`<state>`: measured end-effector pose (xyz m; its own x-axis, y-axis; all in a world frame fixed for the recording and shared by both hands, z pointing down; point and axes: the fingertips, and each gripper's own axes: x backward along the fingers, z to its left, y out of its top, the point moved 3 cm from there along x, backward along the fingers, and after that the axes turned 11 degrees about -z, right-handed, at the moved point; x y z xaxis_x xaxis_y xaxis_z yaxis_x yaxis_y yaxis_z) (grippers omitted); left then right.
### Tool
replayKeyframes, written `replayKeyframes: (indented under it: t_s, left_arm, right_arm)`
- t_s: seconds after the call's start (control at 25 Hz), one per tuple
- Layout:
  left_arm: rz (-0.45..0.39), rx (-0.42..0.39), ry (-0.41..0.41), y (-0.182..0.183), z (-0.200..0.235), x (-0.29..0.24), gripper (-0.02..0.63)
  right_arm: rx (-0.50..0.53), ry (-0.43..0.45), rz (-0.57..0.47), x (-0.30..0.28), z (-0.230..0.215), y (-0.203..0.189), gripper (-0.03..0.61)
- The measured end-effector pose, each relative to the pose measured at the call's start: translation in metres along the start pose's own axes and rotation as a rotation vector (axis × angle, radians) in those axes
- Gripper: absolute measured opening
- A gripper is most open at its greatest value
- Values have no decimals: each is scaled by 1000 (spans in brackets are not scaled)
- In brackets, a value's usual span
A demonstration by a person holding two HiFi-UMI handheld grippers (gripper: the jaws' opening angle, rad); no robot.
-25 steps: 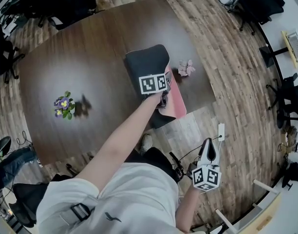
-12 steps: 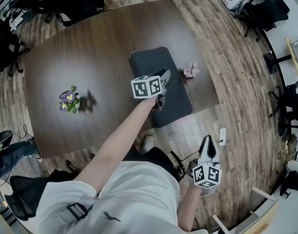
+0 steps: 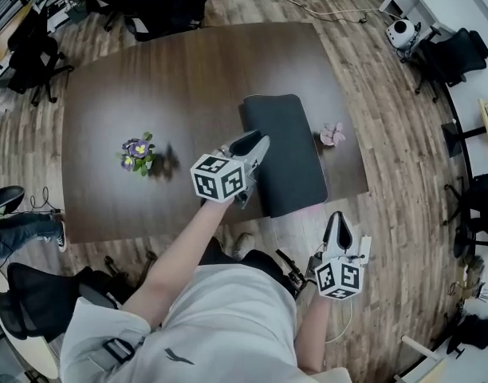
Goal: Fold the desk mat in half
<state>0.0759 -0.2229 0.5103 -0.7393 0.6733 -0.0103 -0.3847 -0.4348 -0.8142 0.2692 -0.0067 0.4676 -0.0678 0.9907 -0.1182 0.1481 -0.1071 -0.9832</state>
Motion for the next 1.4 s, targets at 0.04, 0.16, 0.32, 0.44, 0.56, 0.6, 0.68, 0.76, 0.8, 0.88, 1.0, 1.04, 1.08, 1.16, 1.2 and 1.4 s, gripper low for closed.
replayKeyframes:
  t_s: [0.04, 0.16, 0.32, 0.44, 0.56, 0.6, 0.68, 0.76, 0.8, 0.88, 1.0, 1.04, 1.08, 1.16, 1.2, 1.4]
  left_arm:
    - [-11, -23, 11, 6, 3, 9, 108]
    - [-55, -86, 56, 28, 11, 41, 107]
    - [-99, -158, 150, 54, 26, 85, 107]
    - [-140, -185, 233, 75, 40, 121, 103]
    - [-188, -202, 309, 92, 52, 153, 102]
    - [-203, -209, 331, 97, 55, 162, 101]
    - [-233, -224, 372, 107, 60, 183, 101]
    - [-259, -234, 410, 116, 62, 205, 101]
    - [-269, -238, 428, 118, 63, 216, 101]
    - [-287, -245, 459, 122, 64, 237, 97]
    - [-310, -252, 492, 122, 65, 264, 91]
    - [-316, -252, 499, 122, 65, 271, 90]
    - [-322, -252, 505, 122, 65, 276, 89]
    - [-334, -254, 511, 122, 64, 283, 86]
    - [-337, -259, 512, 123, 63, 285, 83]
    - [-336, -278, 507, 125, 60, 280, 76]
  right_arm:
    - [2, 21, -4, -6, 5, 2, 2]
    - [19, 87, -16, -24, 21, 10, 2]
    - [38, 161, -23, -43, 34, 21, 0]
    - [53, 221, -20, -60, 52, 25, 0]
    - [56, 295, -19, -80, 71, 25, 0]
    - [57, 319, -19, -87, 79, 24, 0]
    - [59, 368, -21, -99, 95, 24, 2]
    - [66, 412, -25, -108, 111, 25, 0]
    - [69, 431, -28, -110, 119, 26, 0]
    - [72, 461, -34, -113, 134, 26, 0]
    - [76, 495, -44, -111, 150, 25, 0]
    - [78, 501, -47, -110, 153, 25, 0]
    - [79, 506, -50, -109, 156, 24, 0]
    - [82, 510, -57, -108, 158, 25, 0]
    - [84, 509, -63, -108, 157, 26, 0]
    - [92, 490, -88, -108, 145, 35, -2]
